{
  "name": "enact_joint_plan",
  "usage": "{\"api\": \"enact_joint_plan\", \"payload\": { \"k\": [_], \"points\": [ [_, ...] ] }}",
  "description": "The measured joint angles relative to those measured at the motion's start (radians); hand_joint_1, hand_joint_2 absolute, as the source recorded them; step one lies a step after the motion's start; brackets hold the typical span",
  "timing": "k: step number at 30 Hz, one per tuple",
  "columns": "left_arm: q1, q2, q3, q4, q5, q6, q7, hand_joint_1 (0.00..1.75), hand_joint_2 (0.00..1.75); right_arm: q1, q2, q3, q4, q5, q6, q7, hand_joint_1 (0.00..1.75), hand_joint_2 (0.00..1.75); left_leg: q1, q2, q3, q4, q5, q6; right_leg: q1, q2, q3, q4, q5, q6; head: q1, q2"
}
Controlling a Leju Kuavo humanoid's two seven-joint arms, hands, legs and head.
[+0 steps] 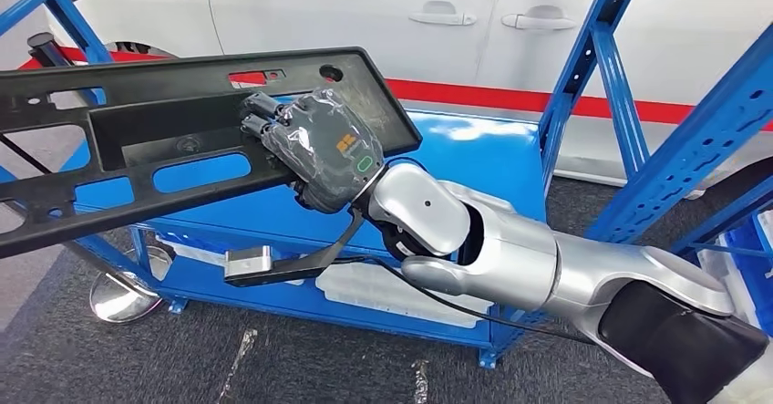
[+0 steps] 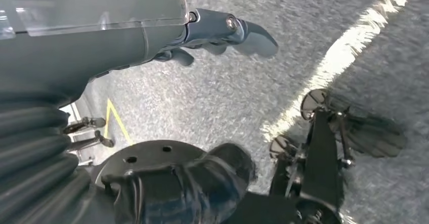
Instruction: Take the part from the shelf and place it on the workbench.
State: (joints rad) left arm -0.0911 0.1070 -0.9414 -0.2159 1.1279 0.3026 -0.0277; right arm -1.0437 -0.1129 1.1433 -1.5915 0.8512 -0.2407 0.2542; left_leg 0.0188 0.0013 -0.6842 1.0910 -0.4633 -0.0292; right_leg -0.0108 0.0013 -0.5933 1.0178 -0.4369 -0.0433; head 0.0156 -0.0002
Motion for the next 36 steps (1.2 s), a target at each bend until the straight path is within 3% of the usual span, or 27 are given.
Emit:
{"api": "enact_joint_plan", "payload": {
  "k": [2,3,4,5,7,9,10,12,13,14,15,17,18,19,20,21,22,23,25,26,28,29,31,33,34,36],
  "points": [
    [-0.001,-0.001,-0.002,0.000,0.000,0.000,-0.003,0.00,1.75,0.001,0.000,0.000,0.000,0.000,0.005,0.000,1.75,1.75,0.002,0.000,-0.037,0.133,-0.094,-0.008,0.001,-0.001,-0.025,-0.001,0.019,-0.005,-0.002,0.000],
    [-0.001,-0.001,-0.003,0.000,0.000,0.000,-0.004,0.00,1.75,0.001,0.000,0.000,0.000,0.000,0.008,0.000,1.75,1.75,0.002,0.000,-0.042,0.181,-0.113,-0.011,0.002,-0.001,-0.039,0.000,0.029,-0.005,-0.002,0.000],
    [-0.001,-0.001,-0.004,0.000,0.000,0.001,-0.004,0.00,1.75,0.002,0.000,0.000,0.000,0.000,0.011,0.001,1.75,1.75,0.002,0.000,-0.032,0.197,-0.109,-0.012,0.002,-0.001,-0.052,0.001,0.038,-0.004,-0.002,0.000],
    [-0.001,-0.001,-0.005,0.000,-0.001,0.001,-0.004,0.00,1.75,0.002,0.000,0.000,0.000,0.000,0.014,0.002,1.75,1.75,0.002,0.000,-0.003,0.178,-0.089,-0.011,0.002,0.000,-0.065,0.002,0.047,-0.002,-0.002,0.000],
    [-0.004,-0.001,-0.007,0.000,-0.002,0.002,-0.004,0.00,1.75,0.001,0.000,0.000,0.000,-0.002,0.018,0.006,1.75,1.75,0.001,0.000,0.098,0.053,-0.052,-0.004,0.003,0.000,-0.084,0.005,0.064,0.004,-0.002,0.000],
    [-0.008,-0.001,-0.009,0.000,-0.003,0.003,-0.004,0.00,1.75,-0.001,0.000,0.000,0.000,-0.002,0.021,0.010,1.75,1.75,-0.005,-0.003,0.182,-0.067,-0.052,0.006,0.005,-0.002,-0.093,0.005,0.079,0.014,0.000,0.000],
    [-0.009,-0.001,-0.010,0.000,-0.005,0.003,-0.003,0.00,1.75,-0.002,0.000,0.000,0.000,-0.002,0.022,0.011,1.75,1.75,-0.008,-0.004,0.196,-0.095,-0.058,0.011,0.005,-0.003,-0.094,0.003,0.086,0.020,0.000,0.000],
    [-0.009,-0.001,-0.013,0.000,-0.006,0.004,-0.002,0.00,1.75,-0.003,-0.001,-0.001,0.000,-0.003,0.026,0.011,1.75,1.75,-0.009,-0.005,0.189,-0.105,-0.046,0.023,0.006,-0.005,-0.096,-0.004,0.100,0.032,0.001,0.000],
    [-0.010,-0.002,-0.013,0.000,-0.006,0.004,-0.001,0.00,1.75,-0.004,-0.001,-0.001,0.000,-0.003,0.028,0.011,1.75,1.75,-0.007,-0.002,0.184,-0.110,-0.037,0.030,0.005,-0.003,-0.100,-0.001,0.095,0.038,0.002,0.000],
    [-0.010,-0.002,-0.014,0.000,-0.006,0.004,0.000,0.00,1.75,-0.004,-0.001,-0.001,0.000,-0.003,0.029,0.011,1.75,1.75,-0.005,0.001,0.177,-0.112,-0.025,0.039,0.005,-0.002,-0.109,0.017,0.068,0.042,0.005,0.000],
    [-0.010,-0.002,-0.014,0.000,-0.006,0.004,0.001,0.00,1.75,-0.004,-0.002,-0.001,0.000,-0.003,0.030,0.011,1.75,1.75,-0.003,0.004,0.167,-0.115,-0.012,0.047,0.005,-0.001,-0.122,0.058,0.023,0.046,0.007,0.000],
    [-0.009,-0.002,-0.014,0.000,-0.006,0.004,0.003,0.00,1.75,-0.003,-0.004,-0.001,0.000,-0.004,0.031,0.012,1.75,1.75,-0.004,0.006,0.139,-0.113,0.010,0.056,0.002,0.000,-0.154,0.186,-0.082,0.050,0.012,0.000],
    [-0.009,-0.002,-0.014,0.000,-0.006,0.003,0.005,0.00,1.75,-0.003,-0.005,-0.001,0.000,-0.004,0.032,0.012,1.75,1.75,-0.005,0.006,0.125,-0.110,0.020,0.057,0.002,0.000,-0.165,0.248,-0.113,0.053,0.012,0.000],
    [-0.009,-0.002,-0.014,0.000,-0.006,0.002,0.009,0.00,1.75,-0.001,-0.007,-0.001,0.000,-0.004,0.034,0.013,1.75,1.75,-0.005,0.006,0.110,-0.107,0.028,0.056,0.002,0.000,-0.165,0.287,-0.119,0.054,0.012,0.000],
    [-0.009,-0.002,-0.014,0.000,-0.006,0.002,0.014,0.00,1.75,0.000,-0.008,0.000,0.000,-0.004,0.036,0.014,1.75,1.75,-0.005,0.006,0.096,-0.101,0.034,0.055,0.001,-0.001,-0.149,0.293,-0.105,0.054,0.012,0.000],
    [-0.009,-0.002,-0.014,0.000,-0.006,0.001,0.019,0.00,1.75,0.000,-0.010,0.000,0.000,-0.004,0.038,0.016,1.75,1.75,-0.006,0.006,0.082,-0.095,0.039,0.053,0.002,-0.001,-0.116,0.265,-0.080,0.052,0.012,0.000],
    [-0.009,-0.002,-0.014,0.000,-0.006,0.000,0.023,0.00,1.75,0.001,-0.012,-0.001,0.000,-0.005,0.040,0.018,1.75,1.75,-0.005,0.006,0.070,-0.087,0.043,0.051,0.002,0.000,-0.069,0.206,-0.056,0.048,0.013,0.000],
    [-0.009,-0.003,-0.014,0.000,-0.006,-0.001,0.026,0.00,1.75,0.000,-0.013,-0.001,0.000,-0.005,0.042,0.019,1.75,1.75,-0.006,0.006,0.060,-0.080,0.047,0.047,0.005,0.000,-0.019,0.135,-0.049,0.042,0.012,0.000],
    [-0.009,-0.005,-0.014,0.000,-0.006,-0.003,0.028,0.00,1.75,0.000,-0.014,-0.001,0.000,-0.006,0.044,0.021,1.75,1.75,-0.007,0.006,0.047,-0.071,0.056,0.037,0.011,0.001,0.043,0.031,-0.056,0.033,0.012,0.000],
    [-0.009,-0.006,-0.014,0.000,-0.006,-0.003,0.029,0.00,1.75,0.000,-0.015,-0.001,0.000,-0.007,0.044,0.022,1.75,1.75,-0.007,0.006,0.043,-0.071,0.062,0.031,0.014,0.001,0.050,0.013,-0.062,0.030,0.012,0.000],
    [-0.008,-0.006,-0.015,0.000,-0.006,-0.003,0.029,0.00,1.75,0.000,-0.016,-0.001,0.000,-0.008,0.045,0.025,1.75,1.75,-0.006,0.005,0.040,-0.074,0.073,0.019,0.012,-0.001,0.043,0.003,-0.048,0.021,0.013,0.000],
    [-0.007,-0.007,-0.016,0.000,-0.006,-0.003,0.029,0.00,1.75,0.000,-0.016,-0.001,0.000,-0.009,0.045,0.026,1.75,1.75,-0.004,0.004,0.033,-0.068,0.062,0.013,0.009,-0.002,0.038,-0.002,-0.039,0.016,0.012,0.000],
    [-0.005,-0.008,-0.017,0.001,-0.006,-0.004,0.027,0.00,1.75,0.000,-0.016,-0.001,0.000,-0.012,0.046,0.027,1.75,1.75,0.000,0.002,0.007,-0.003,-0.008,0.002,0.003,-0.005,0.023,-0.010,-0.019,0.005,0.011,0.000],
    [-0.005,-0.009,-0.017,0.001,-0.006,-0.004,0.024,0.00,1.75,0.002,-0.016,-0.001,0.001,-0.015,0.046,0.028,1.75,1.75,0.003,0.002,-0.026,0.119,-0.095,-0.007,0.003,-0.005,0.001,-0.009,-0.002,0.001,0.011,0.000],
    [-0.006,-0.009,-0.017,0.001,-0.006,-0.005,0.023,0.00,1.75,0.004,-0.016,-0.001,0.002,-0.016,0.046,0.028,1.75,1.75,0.004,0.002,-0.033,0.171,-0.115,-0.012,0.003,-0.005,-0.011,-0.008,0.007,0.002,0.011,0.000],
    [-0.006,-0.009,-0.017,0.001,-0.006,-0.007,0.021,0.00,1.75,0.009,-0.016,-0.001,0.003,-0.018,0.047,0.029,1.75,1.75,0.008,0.002,-0.007,0.184,-0.092,-0.018,0.000,-0.005,-0.034,-0.004,0.022,0.008,0.011,0.000]
  ]
}}
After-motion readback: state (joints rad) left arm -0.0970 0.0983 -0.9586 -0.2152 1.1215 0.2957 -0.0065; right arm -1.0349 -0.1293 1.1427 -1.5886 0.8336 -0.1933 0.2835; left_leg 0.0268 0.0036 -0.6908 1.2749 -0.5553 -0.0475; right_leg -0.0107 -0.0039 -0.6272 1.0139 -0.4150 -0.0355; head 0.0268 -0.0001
